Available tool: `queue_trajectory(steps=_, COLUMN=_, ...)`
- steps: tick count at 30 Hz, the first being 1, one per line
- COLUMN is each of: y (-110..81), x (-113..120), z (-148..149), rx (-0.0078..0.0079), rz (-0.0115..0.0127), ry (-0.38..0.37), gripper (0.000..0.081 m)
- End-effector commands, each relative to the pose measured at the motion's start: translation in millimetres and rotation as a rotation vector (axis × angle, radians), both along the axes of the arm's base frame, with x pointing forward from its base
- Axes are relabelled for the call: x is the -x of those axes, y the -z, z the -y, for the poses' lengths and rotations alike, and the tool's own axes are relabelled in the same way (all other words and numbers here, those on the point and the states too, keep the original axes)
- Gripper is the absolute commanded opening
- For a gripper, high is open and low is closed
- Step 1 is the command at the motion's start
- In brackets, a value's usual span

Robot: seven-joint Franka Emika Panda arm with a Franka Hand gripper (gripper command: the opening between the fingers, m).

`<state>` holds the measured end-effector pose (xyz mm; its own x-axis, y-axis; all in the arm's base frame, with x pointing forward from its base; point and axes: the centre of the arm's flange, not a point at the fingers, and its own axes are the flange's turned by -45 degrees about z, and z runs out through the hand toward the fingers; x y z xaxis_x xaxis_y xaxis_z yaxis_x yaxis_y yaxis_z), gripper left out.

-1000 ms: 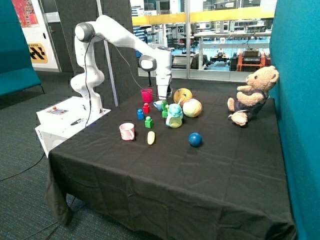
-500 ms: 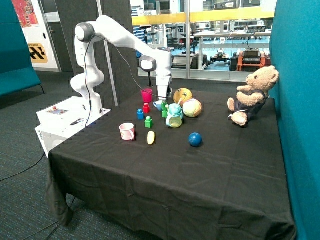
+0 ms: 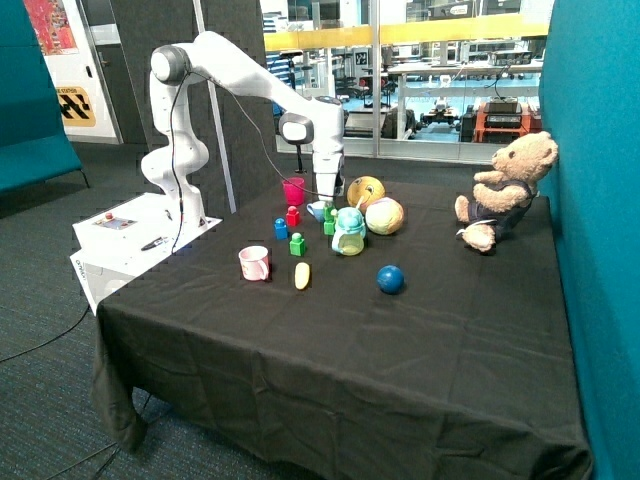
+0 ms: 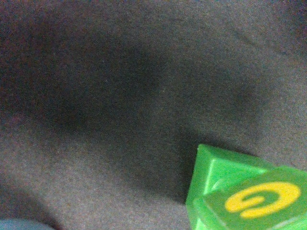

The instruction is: Stack green blocks

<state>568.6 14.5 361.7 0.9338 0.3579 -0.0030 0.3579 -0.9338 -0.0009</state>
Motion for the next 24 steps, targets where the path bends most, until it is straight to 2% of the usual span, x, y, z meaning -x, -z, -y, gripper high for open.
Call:
queue_trajectory(steps=1, y=2.9, x=0.8, z=0.5, rx=-0.0002, rz=0.0031, ry=0.001, gripper=0.0000)
queue_trajectory(steps=24, y=12.9, x=-4.0, z=-1.1, rx=-0.0002, rz=0.0031, ry=0.003, gripper=0.0000)
